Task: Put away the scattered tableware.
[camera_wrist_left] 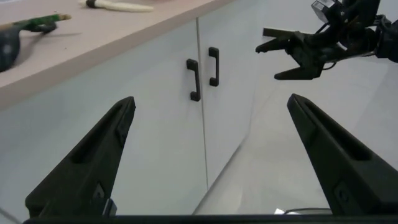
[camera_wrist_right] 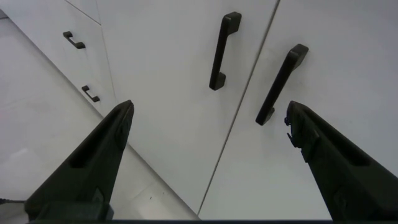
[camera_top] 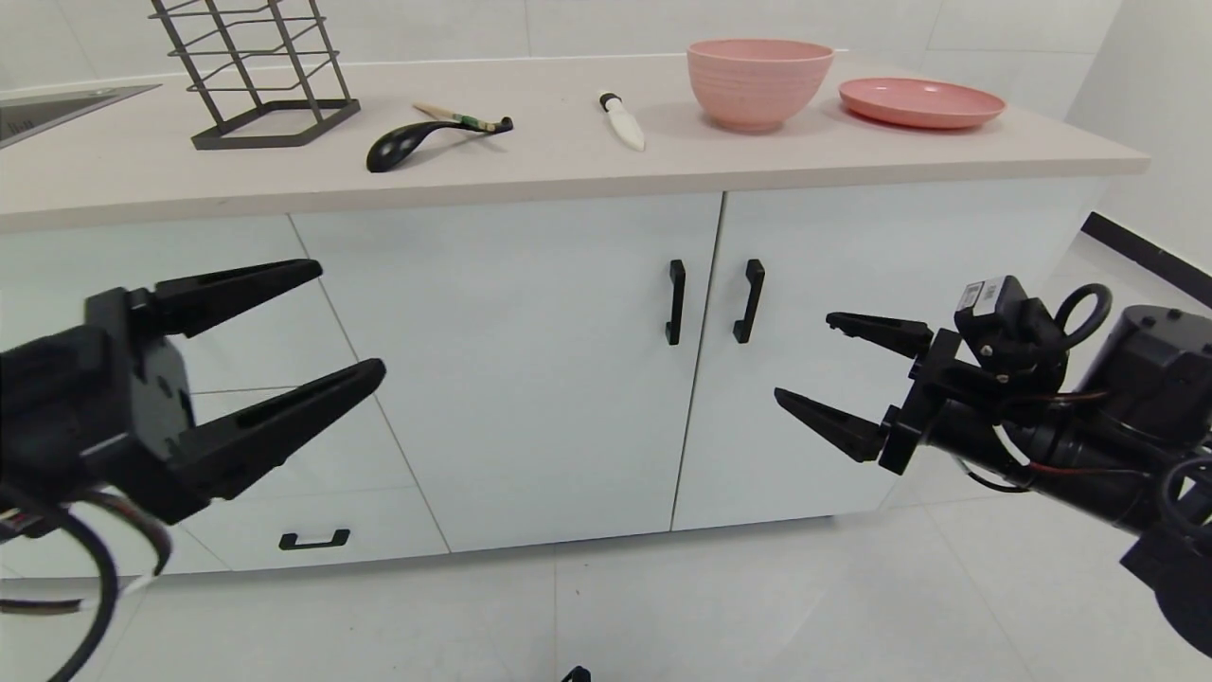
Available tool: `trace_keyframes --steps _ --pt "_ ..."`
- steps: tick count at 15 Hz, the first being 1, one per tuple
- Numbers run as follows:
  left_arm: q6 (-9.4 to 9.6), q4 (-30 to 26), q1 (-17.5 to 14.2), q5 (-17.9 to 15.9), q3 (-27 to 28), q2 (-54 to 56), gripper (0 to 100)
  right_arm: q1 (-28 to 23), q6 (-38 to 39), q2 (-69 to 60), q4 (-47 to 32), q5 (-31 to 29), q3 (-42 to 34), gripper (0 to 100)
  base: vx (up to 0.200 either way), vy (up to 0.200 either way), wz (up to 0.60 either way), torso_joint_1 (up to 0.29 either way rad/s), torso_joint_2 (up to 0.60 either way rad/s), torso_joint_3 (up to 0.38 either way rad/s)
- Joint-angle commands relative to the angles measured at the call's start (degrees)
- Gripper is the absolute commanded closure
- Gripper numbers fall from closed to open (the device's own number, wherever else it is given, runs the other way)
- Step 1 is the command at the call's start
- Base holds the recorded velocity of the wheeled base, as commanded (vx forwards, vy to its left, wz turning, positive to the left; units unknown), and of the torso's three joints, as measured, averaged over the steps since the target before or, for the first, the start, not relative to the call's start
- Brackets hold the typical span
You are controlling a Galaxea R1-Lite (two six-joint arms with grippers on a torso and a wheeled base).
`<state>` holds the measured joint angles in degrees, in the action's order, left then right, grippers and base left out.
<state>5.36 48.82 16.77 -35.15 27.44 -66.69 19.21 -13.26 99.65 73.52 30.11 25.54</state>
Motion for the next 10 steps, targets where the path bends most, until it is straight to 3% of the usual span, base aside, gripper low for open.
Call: trace_keyframes --steps 1,4,5,6,8,10 --pt "-0.09 8.57 4.85 -0.45 -0.81 -11.79 0 0.30 -0.01 1.08 0.04 0.04 0.30 0 0.000 0.000 0.00 0.000 0.00 0.000" --pt "-0.27 11.29 10.12 -3.26 -0.63 -18.12 0 0.65 -0.01 4.77 0.04 0.04 3.29 0 0.000 0.000 0.00 0.000 0.00 0.000" --pt "-0.62 11.73 10.21 -6.43 -0.19 -21.37 0 1.09 -0.01 6.09 0.04 0.04 5.05 0 0.000 0.000 0.00 0.000 0.00 0.000" --pt "-0.09 14.90 8.01 -9.94 -0.19 -27.17 0 1.18 0.08 7.58 0.04 0.04 6.98 0 0.000 0.000 0.00 0.000 0.00 0.000" --pt "-0.88 24.48 8.45 -11.96 0.07 -32.97 0 0.83 0.08 8.99 0.13 0.04 8.03 0 0.000 0.000 0.00 0.000 0.00 0.000" --pt "-0.97 25.62 13.11 -15.22 3.41 -33.76 0 -0.05 0.17 10.39 0.13 0.12 9.88 0 0.000 0.000 0.00 0.000 0.00 0.000"
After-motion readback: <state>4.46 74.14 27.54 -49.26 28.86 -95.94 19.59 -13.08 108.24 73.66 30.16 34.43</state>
